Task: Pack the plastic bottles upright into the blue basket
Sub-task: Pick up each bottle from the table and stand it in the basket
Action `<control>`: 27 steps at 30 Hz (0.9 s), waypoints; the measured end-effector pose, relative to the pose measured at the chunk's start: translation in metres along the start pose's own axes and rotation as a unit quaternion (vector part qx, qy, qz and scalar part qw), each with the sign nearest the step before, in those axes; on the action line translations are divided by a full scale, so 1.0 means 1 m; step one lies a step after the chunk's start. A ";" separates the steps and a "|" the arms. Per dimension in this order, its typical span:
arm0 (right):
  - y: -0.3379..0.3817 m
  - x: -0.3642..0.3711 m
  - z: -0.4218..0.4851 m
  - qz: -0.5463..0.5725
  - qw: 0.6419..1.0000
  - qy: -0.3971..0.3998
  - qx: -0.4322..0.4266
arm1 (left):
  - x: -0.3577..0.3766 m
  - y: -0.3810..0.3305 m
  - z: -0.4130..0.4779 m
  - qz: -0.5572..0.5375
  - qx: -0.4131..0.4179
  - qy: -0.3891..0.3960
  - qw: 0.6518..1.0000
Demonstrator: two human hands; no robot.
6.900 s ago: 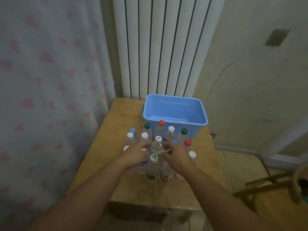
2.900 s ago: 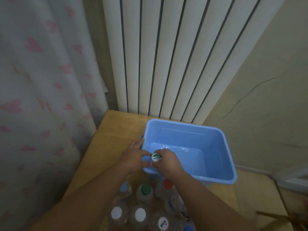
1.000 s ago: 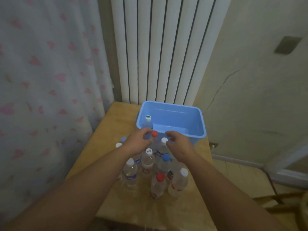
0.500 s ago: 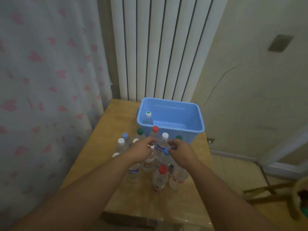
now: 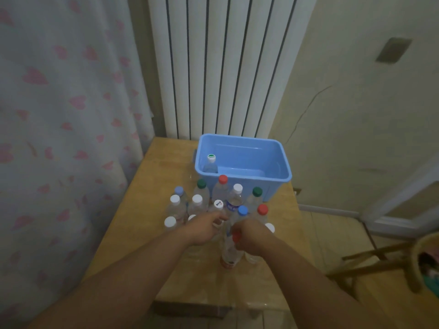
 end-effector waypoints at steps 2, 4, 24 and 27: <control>0.006 -0.007 -0.001 0.008 1.000 -0.005 -0.011 | -0.007 -0.002 -0.002 -0.014 0.005 0.000 1.000; 0.015 -0.024 -0.004 0.020 0.999 -0.024 -0.025 | -0.010 -0.008 -0.004 -0.019 0.021 0.022 0.999; 0.061 -0.195 -0.039 0.350 0.873 -0.311 -0.137 | -0.122 -0.072 -0.013 -0.236 0.058 -0.124 0.962; 0.063 -0.201 -0.037 0.332 0.880 -0.308 -0.145 | -0.126 -0.075 -0.011 -0.225 0.053 -0.136 0.963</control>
Point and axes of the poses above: each hand's wrist, its own z-axis towards the middle knuckle, its own x-axis out of the palm, y = z × x, the point moved 10 cm from there along z, towards the middle knuckle, and after that the axes turned 7 degrees about z, right-handed, at the moved point
